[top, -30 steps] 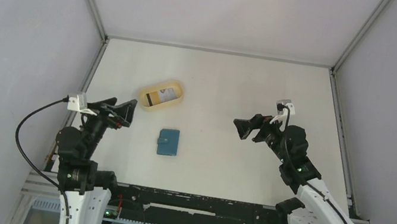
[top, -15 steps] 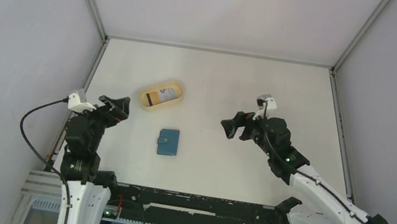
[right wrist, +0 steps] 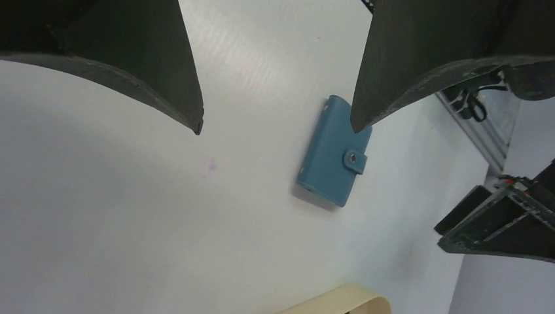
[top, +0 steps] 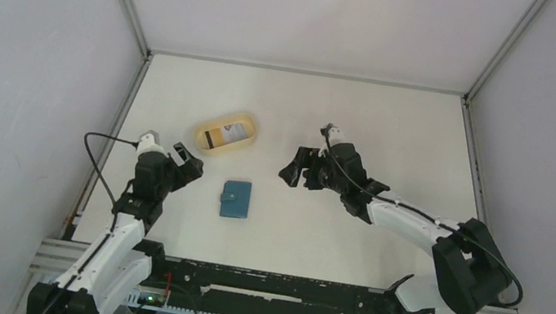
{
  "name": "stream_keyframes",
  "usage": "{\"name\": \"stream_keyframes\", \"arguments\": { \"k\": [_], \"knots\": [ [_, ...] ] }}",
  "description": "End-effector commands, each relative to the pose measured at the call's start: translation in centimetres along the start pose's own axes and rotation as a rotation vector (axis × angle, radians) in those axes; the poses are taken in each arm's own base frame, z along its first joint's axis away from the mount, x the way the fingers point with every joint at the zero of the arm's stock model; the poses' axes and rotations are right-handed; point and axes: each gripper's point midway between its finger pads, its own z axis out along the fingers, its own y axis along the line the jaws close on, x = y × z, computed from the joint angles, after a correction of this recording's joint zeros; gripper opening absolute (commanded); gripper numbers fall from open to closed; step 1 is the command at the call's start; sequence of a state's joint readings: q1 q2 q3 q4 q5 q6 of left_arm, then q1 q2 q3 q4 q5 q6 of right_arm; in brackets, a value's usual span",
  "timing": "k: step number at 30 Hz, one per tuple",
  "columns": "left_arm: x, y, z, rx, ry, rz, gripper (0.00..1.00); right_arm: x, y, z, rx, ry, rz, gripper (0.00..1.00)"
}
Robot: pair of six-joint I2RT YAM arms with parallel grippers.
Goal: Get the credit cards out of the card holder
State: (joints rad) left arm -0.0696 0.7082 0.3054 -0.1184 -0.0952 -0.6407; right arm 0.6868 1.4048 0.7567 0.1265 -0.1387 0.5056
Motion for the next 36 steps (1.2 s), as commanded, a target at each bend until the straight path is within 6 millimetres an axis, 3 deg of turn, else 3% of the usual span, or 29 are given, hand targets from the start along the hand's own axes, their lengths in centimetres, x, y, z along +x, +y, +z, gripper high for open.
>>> {"name": "stream_keyframes", "arguments": {
  "k": [1, 5, 10, 22, 30, 36],
  "knots": [
    [0.8, -1.0, 1.3, 0.067, -0.002, -0.011, 1.00, -1.4, 4.9, 1.2, -0.209, 0.004, 0.110, 0.90],
    [3.0, -1.8, 1.7, 0.136, 0.062, -0.034, 1.00, 1.4, 5.3, 3.0, -0.227, 0.095, 0.164, 0.85],
    [5.3, -1.5, 1.7, 0.146, 0.103, -0.032, 0.99, 4.6, 5.5, 4.6, -0.223, 0.176, 0.190, 0.82],
    [7.5, -2.3, 2.7, 0.160, 0.152, -0.052, 0.99, 7.1, 6.7, 7.1, -0.265, 0.227, 0.282, 0.77],
    [6.0, -2.4, 3.7, 0.116, 0.090, -0.021, 0.98, 8.1, 6.7, 6.8, -0.210, 0.238, 0.260, 0.75],
    [5.3, -3.7, 4.4, 0.138, 0.106, 0.044, 0.92, 10.6, 10.3, 5.0, -0.225, 0.261, 0.158, 0.69]
  ]
}}
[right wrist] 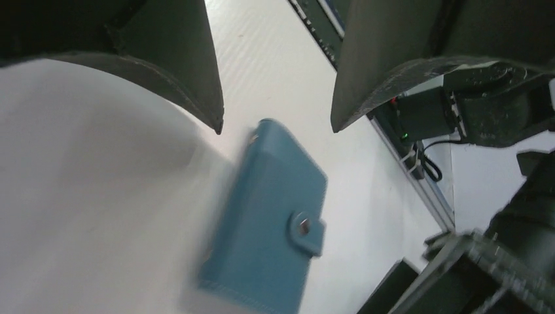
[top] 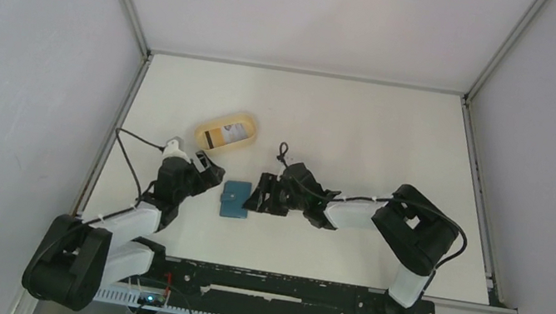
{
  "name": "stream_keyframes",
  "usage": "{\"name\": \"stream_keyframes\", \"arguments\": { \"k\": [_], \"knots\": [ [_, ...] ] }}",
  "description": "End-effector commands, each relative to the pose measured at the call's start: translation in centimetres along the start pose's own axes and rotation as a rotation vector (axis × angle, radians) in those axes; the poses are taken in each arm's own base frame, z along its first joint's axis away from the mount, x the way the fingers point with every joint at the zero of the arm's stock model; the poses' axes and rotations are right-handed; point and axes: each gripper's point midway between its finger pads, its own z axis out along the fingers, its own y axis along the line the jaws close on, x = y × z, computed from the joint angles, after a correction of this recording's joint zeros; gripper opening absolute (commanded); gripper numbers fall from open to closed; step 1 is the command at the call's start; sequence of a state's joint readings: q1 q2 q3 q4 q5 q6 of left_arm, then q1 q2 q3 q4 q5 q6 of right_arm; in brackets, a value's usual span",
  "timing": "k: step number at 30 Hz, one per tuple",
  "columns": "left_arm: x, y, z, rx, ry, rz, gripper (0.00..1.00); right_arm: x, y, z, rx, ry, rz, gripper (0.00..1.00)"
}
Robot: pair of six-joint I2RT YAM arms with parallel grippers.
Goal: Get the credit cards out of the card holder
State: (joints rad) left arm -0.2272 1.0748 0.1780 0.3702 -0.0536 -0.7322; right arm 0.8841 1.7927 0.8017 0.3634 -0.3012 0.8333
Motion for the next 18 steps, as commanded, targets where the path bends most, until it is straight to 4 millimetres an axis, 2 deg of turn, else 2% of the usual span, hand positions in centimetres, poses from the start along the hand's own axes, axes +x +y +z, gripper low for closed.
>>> {"name": "stream_keyframes", "arguments": {
  "k": [1, 7, 11, 18],
  "knots": [
    [-1.3, -1.2, 1.0, 0.003, 0.003, 0.066, 0.91, 1.1, 4.7, -0.6, -0.049, -0.028, -0.104, 0.64],
    [-1.8, -2.3, 2.5, 0.016, 0.045, 0.133, 0.68, 3.4, 5.6, 0.2, -0.077, 0.026, -0.082, 0.30],
    [-1.8, -2.5, 3.5, 0.007, 0.074, 0.156, 0.63, 4.2, 6.1, 0.9, -0.088, 0.052, -0.085, 0.29],
    [-1.2, -3.9, 4.8, 0.053, 0.122, 0.177, 0.59, 5.0, 5.5, 2.6, -0.073, 0.090, -0.071, 0.28]
  ]
}}
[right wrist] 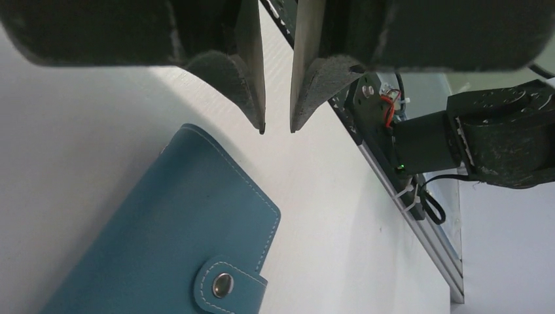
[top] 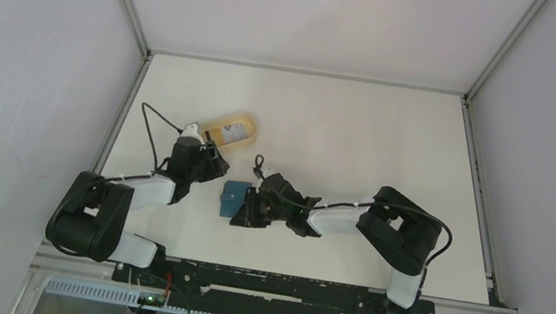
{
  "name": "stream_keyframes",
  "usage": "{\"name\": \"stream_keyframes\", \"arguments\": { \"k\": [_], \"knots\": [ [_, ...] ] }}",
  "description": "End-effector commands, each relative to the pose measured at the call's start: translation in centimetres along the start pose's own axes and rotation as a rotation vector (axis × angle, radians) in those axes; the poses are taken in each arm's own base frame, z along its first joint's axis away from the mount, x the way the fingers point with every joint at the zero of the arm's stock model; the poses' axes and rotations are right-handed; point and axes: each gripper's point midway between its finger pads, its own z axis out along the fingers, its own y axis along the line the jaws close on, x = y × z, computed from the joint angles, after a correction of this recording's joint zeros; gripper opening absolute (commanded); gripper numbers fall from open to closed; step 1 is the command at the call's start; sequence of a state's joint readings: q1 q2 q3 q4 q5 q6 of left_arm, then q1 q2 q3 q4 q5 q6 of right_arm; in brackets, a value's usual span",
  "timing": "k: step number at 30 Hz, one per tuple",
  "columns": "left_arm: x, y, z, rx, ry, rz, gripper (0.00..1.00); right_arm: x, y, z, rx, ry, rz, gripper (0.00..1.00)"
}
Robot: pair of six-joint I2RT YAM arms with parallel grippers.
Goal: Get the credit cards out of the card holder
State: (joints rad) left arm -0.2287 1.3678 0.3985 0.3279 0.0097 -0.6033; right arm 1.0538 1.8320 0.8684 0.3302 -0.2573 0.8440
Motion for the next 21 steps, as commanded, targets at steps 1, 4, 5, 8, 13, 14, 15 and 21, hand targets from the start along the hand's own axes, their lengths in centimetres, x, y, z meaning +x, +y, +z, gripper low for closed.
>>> {"name": "stream_keyframes", "arguments": {
  "k": [1, 4, 5, 8, 13, 14, 15, 21],
  "knots": [
    [-1.6, -2.6, 0.8, 0.074, -0.009, 0.059, 0.59, -0.3, 1.3, 1.0, -0.042, -0.001, 0.018, 0.28],
    [-1.2, -2.8, 1.2, 0.071, 0.008, 0.083, 0.57, 0.0, 0.9, 1.4, -0.037, 0.006, 0.028, 0.28],
    [-1.1, -2.8, 1.4, 0.073, 0.013, 0.088, 0.54, 0.0, 0.7, 1.5, -0.034, 0.006, 0.029, 0.28],
    [-0.5, -2.7, 1.6, 0.072, 0.035, 0.095, 0.51, -0.1, 0.2, 1.9, -0.024, 0.011, 0.030, 0.28],
    [0.2, -2.4, 1.3, 0.068, 0.040, 0.092, 0.50, -1.3, -1.2, 1.8, -0.004, -0.002, 0.037, 0.27],
    [0.4, -2.4, 1.2, 0.071, 0.043, 0.092, 0.48, -1.8, -1.7, 1.7, 0.004, -0.008, 0.039, 0.27],
    [0.6, -2.4, 1.0, 0.073, 0.044, 0.090, 0.47, -2.2, -2.1, 1.5, 0.011, -0.015, 0.040, 0.27],
    [2.8, -3.3, -0.3, 0.103, 0.059, 0.076, 0.45, -4.8, -3.7, 0.5, 0.032, -0.061, 0.033, 0.27]
  ]
}}
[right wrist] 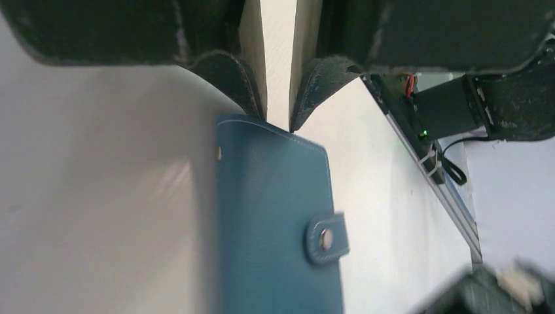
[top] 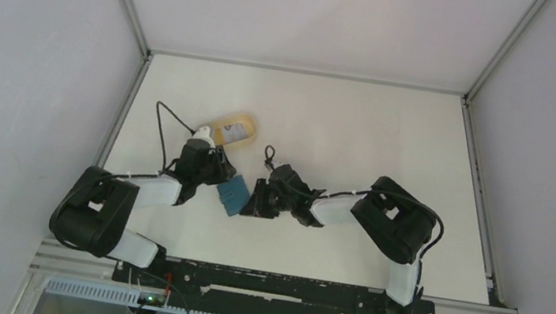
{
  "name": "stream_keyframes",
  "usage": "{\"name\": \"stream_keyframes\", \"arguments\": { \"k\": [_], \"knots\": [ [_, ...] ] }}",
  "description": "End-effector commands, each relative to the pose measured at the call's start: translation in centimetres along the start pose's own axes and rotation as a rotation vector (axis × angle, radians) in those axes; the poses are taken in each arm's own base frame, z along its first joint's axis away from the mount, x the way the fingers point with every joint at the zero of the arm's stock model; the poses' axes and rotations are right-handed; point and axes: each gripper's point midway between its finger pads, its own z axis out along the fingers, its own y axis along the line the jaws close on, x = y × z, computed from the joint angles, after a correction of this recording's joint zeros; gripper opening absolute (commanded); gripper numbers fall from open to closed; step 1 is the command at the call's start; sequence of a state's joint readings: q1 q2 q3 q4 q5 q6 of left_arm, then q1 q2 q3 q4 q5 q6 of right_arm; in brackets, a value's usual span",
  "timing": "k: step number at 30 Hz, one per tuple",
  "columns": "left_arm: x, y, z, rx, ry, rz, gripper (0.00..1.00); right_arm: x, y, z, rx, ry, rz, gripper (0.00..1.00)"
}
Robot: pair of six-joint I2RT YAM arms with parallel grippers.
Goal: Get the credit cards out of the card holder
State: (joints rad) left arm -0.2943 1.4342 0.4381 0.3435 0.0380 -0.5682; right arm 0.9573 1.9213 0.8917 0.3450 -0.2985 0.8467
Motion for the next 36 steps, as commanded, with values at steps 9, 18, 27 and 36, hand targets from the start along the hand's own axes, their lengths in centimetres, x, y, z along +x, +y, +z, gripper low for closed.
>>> {"name": "stream_keyframes", "arguments": {
  "k": [9, 18, 27, 36],
  "knots": [
    [3.8, -3.4, -2.7, 0.114, 0.022, -0.031, 0.45, -6.9, -0.8, -1.9, -0.001, -0.130, -0.037, 0.27],
    [5.5, -5.5, -5.1, 0.211, 0.033, -0.057, 0.44, -11.4, -0.3, -2.9, -0.003, -0.194, -0.060, 0.28],
    [7.1, -7.2, -5.9, 0.264, 0.080, -0.062, 0.44, -15.1, 0.5, -3.1, -0.008, -0.242, -0.086, 0.31],
    [7.0, -10.4, -6.9, 0.348, 0.089, -0.068, 0.45, -17.5, 1.4, -3.4, -0.031, -0.250, -0.170, 0.49]
  ]
}}
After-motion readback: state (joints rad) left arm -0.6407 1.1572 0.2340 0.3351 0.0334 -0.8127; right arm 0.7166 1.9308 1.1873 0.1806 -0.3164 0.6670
